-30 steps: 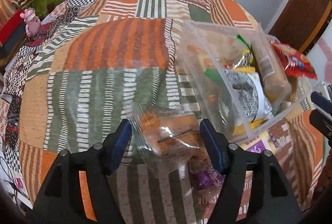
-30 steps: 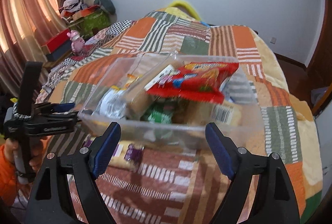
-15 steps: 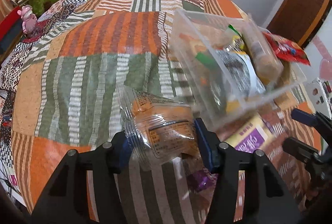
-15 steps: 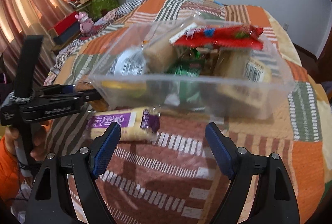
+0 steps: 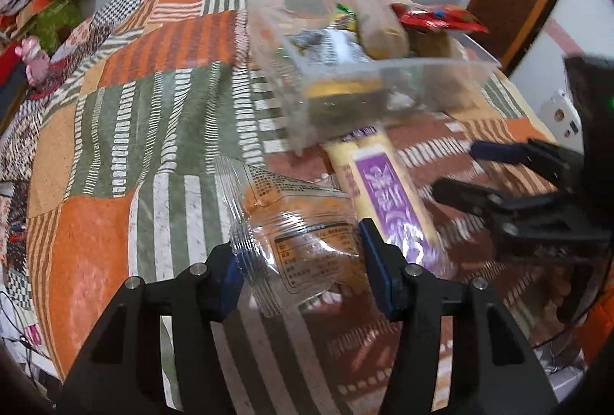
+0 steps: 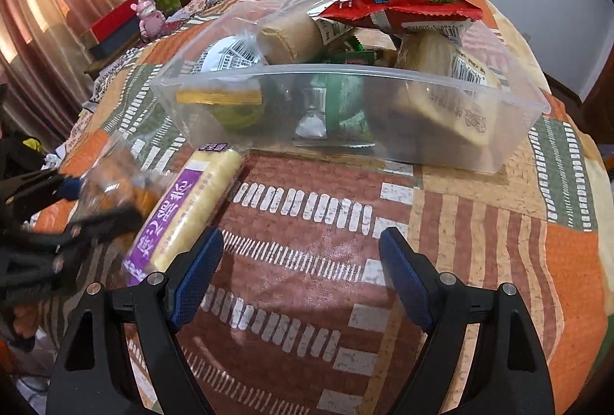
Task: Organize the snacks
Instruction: 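Grasp the wrapped pastry with the left tool while the right tool grasps the purple-labelled biscuit roll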
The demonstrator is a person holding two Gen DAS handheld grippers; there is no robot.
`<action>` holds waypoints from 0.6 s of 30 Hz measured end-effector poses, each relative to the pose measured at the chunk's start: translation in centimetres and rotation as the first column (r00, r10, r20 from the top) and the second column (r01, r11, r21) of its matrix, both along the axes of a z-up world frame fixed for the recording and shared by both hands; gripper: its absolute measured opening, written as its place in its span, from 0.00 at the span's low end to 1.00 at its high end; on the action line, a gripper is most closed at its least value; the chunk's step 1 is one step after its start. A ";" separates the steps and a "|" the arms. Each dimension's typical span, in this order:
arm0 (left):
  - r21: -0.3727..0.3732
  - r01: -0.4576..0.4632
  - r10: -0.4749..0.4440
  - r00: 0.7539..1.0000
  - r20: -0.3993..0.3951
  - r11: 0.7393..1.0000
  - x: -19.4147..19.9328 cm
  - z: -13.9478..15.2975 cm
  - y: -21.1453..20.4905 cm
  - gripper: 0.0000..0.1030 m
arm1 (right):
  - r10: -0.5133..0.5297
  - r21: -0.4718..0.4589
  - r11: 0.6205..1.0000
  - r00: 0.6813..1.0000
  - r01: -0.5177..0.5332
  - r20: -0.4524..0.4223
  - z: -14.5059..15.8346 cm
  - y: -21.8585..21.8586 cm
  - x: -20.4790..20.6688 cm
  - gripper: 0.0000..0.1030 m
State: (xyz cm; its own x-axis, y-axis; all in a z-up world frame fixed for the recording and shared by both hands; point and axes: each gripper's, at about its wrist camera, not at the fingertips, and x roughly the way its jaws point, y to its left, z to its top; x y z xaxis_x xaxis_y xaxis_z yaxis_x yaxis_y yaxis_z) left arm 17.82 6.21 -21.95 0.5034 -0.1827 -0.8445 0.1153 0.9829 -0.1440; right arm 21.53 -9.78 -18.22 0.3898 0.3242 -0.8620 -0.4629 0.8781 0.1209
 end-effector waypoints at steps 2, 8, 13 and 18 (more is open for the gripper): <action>0.003 0.012 -0.012 1.000 0.008 1.000 -0.6 0.3 -0.5 0.53 | -0.004 0.000 1.000 1.000 0.004 0.005 0.2 0.2 0.0 0.79; 0.012 -0.035 0.035 0.999 0.028 0.999 -1.4 1.1 0.8 0.53 | 0.017 0.039 0.999 1.000 -0.018 0.024 1.6 1.3 -0.5 0.79; 0.011 -0.105 0.104 0.994 0.043 0.994 -2.4 1.7 3.8 0.53 | 0.066 0.028 0.997 0.998 -0.067 0.019 1.1 3.9 -0.7 0.79; 0.008 -0.142 0.142 0.989 0.048 0.990 -3.2 1.9 5.8 0.53 | 0.088 -0.007 0.996 0.996 -0.088 -0.012 -0.3 6.3 -0.5 0.79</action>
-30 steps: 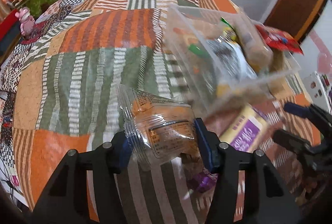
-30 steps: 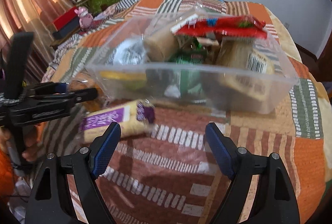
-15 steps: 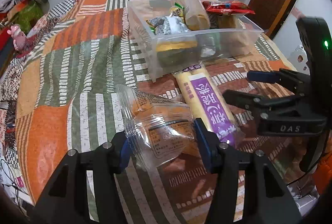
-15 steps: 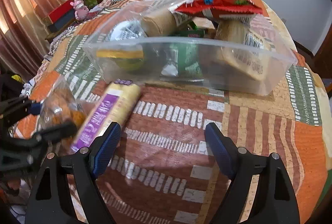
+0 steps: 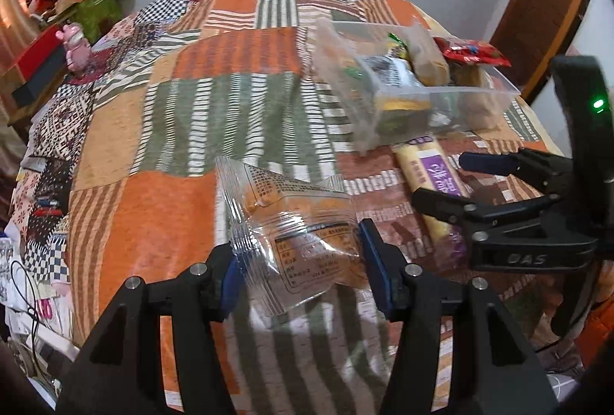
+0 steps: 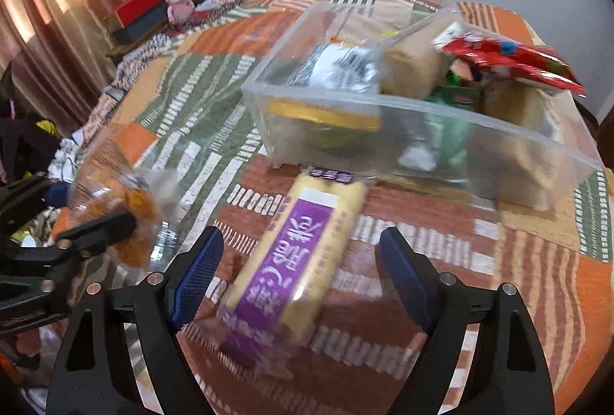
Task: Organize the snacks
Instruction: 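Grasp the wrapped pastry with the left tool while the right tool grasps the purple-labelled biscuit roll, then lower the pastry and biscuit roll into the clear box and open both tools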
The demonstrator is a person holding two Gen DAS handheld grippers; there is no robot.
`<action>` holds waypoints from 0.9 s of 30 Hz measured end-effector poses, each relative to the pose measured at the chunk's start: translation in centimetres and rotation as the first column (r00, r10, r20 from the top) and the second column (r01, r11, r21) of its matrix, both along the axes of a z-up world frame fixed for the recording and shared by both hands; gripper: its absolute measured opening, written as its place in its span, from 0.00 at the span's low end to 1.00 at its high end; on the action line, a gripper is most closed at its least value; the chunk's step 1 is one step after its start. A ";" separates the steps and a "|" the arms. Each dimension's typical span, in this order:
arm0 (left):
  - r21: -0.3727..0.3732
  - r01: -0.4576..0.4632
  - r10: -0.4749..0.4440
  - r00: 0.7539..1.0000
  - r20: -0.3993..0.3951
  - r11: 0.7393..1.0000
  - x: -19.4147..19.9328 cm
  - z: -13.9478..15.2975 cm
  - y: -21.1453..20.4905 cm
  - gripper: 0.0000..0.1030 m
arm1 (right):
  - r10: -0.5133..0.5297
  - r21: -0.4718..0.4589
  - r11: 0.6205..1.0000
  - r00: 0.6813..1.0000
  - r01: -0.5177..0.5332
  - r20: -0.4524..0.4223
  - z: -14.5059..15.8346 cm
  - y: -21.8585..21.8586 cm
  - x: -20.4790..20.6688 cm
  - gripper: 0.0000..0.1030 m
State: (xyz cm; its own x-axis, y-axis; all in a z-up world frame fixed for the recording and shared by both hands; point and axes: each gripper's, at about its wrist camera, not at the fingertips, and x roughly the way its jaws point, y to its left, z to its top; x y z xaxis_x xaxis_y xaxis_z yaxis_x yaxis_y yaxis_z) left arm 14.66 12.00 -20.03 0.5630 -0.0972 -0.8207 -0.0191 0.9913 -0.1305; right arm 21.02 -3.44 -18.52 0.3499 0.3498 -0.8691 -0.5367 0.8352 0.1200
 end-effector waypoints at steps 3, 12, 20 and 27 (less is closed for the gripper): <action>-0.012 -0.010 0.010 1.000 0.002 1.000 -0.1 0.0 0.4 0.53 | -0.005 -0.047 0.999 1.000 0.005 -0.015 -1.2 0.4 0.3 0.79; 0.006 0.025 -0.025 1.000 0.017 1.000 0.6 0.2 -1.4 0.53 | -0.030 -0.046 0.998 0.999 0.031 0.025 -0.5 -2.5 0.5 0.41; 0.006 0.059 -0.059 0.996 0.065 0.998 2.0 2.3 -3.3 0.53 | -0.070 0.024 0.997 0.997 0.069 0.042 1.4 -6.1 -0.6 0.41; -0.004 0.070 -0.069 0.990 0.126 0.998 3.8 5.0 -4.6 0.53 | -0.115 0.108 0.989 0.987 0.103 0.111 4.7 -8.6 -0.8 0.41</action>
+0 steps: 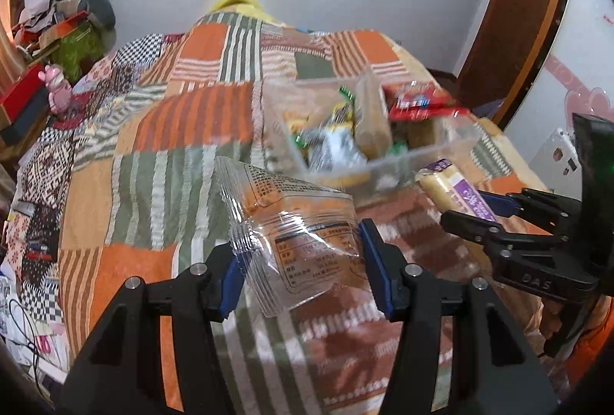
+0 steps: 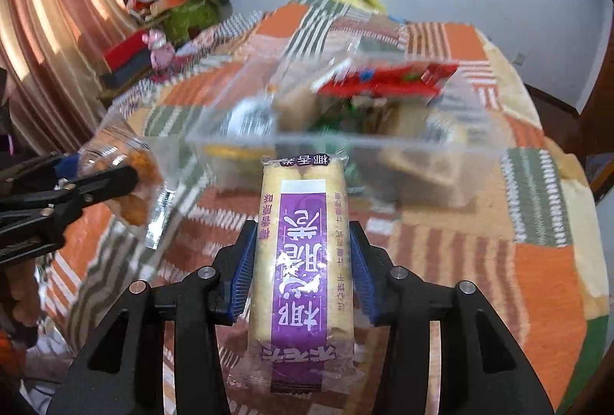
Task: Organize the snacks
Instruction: 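Lower the pastry and biscuit roll into the clear box and open both tools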
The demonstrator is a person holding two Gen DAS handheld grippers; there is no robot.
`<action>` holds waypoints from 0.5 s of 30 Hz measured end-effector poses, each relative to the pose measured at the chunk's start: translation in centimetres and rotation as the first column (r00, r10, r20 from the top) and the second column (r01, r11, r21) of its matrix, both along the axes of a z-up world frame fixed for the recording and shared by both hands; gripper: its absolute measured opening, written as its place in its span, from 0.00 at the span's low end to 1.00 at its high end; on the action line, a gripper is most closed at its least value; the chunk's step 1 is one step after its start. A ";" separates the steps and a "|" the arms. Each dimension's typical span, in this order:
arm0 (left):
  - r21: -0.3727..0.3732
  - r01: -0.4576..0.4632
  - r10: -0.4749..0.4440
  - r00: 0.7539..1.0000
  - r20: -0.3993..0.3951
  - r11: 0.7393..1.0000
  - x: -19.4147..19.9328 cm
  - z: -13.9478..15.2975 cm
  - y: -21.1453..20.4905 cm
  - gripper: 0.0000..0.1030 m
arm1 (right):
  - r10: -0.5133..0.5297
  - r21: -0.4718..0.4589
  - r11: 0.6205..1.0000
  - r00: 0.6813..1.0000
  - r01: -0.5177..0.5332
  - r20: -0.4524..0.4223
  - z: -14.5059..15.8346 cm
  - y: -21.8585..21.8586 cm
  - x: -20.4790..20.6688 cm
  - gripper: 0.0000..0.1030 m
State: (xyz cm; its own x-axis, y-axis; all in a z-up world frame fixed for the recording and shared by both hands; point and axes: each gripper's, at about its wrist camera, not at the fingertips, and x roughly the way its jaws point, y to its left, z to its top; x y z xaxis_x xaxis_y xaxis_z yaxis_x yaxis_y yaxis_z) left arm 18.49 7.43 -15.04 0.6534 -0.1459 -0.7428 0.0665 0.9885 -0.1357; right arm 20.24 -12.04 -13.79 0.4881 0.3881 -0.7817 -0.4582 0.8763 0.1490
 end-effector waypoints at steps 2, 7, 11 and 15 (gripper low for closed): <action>-0.001 0.001 -0.001 1.000 0.015 1.000 0.6 0.6 -0.2 0.53 | -0.018 0.016 1.000 0.999 0.018 0.029 1.0 -0.9 0.2 0.41; 0.001 -0.001 0.001 0.999 0.046 1.000 2.7 1.8 -0.6 0.53 | -0.082 0.030 0.996 0.993 0.080 0.087 2.5 -2.6 2.0 0.41; 0.011 -0.008 0.007 0.998 0.066 1.000 4.7 2.4 -0.9 0.53 | -0.150 0.037 0.989 0.982 0.146 0.114 3.0 -3.9 4.1 0.41; 0.012 -0.012 0.011 0.998 0.068 1.000 7.2 2.3 -1.2 0.53 | -0.203 0.035 0.979 0.972 0.200 0.118 2.9 -5.2 6.3 0.41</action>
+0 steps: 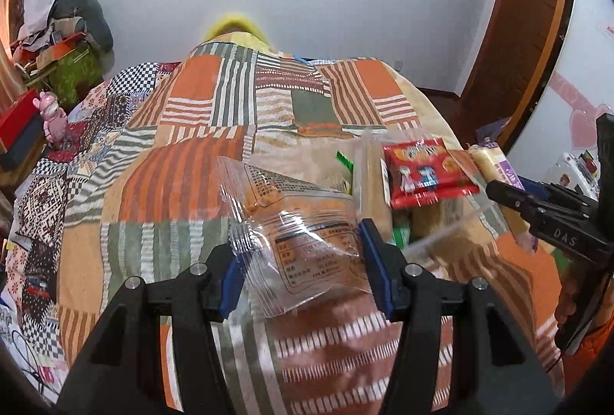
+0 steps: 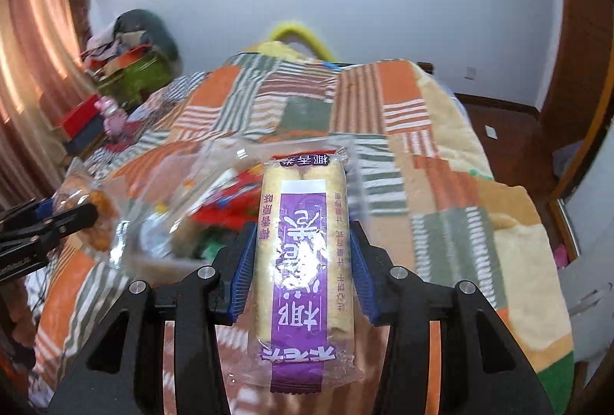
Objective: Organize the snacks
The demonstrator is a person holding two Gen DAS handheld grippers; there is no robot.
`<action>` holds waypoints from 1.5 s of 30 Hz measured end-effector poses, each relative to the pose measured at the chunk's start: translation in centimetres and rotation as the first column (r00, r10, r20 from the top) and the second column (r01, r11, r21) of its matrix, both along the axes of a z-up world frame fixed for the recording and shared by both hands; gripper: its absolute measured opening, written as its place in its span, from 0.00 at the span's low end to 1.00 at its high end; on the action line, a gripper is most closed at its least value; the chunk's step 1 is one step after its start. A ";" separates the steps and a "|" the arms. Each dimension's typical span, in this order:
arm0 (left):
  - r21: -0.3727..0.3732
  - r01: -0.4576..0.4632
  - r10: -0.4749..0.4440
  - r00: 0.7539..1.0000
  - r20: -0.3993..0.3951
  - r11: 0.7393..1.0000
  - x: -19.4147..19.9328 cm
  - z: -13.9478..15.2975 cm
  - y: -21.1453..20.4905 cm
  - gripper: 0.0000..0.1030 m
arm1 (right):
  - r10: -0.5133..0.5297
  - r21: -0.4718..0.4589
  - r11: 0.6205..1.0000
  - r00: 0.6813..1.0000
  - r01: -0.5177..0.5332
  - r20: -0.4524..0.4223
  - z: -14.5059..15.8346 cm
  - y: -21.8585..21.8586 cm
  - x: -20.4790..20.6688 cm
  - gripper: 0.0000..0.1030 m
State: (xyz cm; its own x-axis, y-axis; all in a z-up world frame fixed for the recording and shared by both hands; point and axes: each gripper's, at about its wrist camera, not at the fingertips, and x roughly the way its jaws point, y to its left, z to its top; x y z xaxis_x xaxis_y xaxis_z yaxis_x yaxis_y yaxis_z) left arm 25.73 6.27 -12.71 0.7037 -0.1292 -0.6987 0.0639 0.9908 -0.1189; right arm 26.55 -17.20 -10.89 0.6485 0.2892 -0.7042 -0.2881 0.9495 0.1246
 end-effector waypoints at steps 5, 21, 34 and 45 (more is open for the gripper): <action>0.009 0.002 -0.002 1.000 -0.022 1.000 3.0 -1.0 -0.4 0.53 | -0.050 -0.005 0.999 0.999 0.050 -0.016 -1.0 -0.8 2.8 0.41; 0.005 0.003 -0.003 0.998 -0.055 1.000 8.6 -3.3 -1.9 0.52 | -0.009 -0.028 1.000 0.998 0.008 -0.054 -3.6 1.3 5.7 0.41; -0.022 -0.004 0.001 0.992 -0.126 1.000 6.0 -4.1 -0.4 0.68 | 0.014 -0.028 0.999 0.998 -0.016 -0.067 -2.0 0.4 3.4 0.60; 0.016 -0.027 0.025 0.994 0.109 1.000 -2.1 4.6 -0.7 0.68 | 0.038 0.000 0.999 0.995 -0.038 0.089 4.7 -0.4 -1.8 0.64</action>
State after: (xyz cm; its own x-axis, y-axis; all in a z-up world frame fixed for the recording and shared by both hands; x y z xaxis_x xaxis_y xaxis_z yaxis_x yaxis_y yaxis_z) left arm 23.67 5.55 -8.15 0.7783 -0.0983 -0.6202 0.0499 0.9942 -0.0949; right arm 24.80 -17.63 -6.15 0.6973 0.3157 -0.6435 -0.3338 0.9375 0.0982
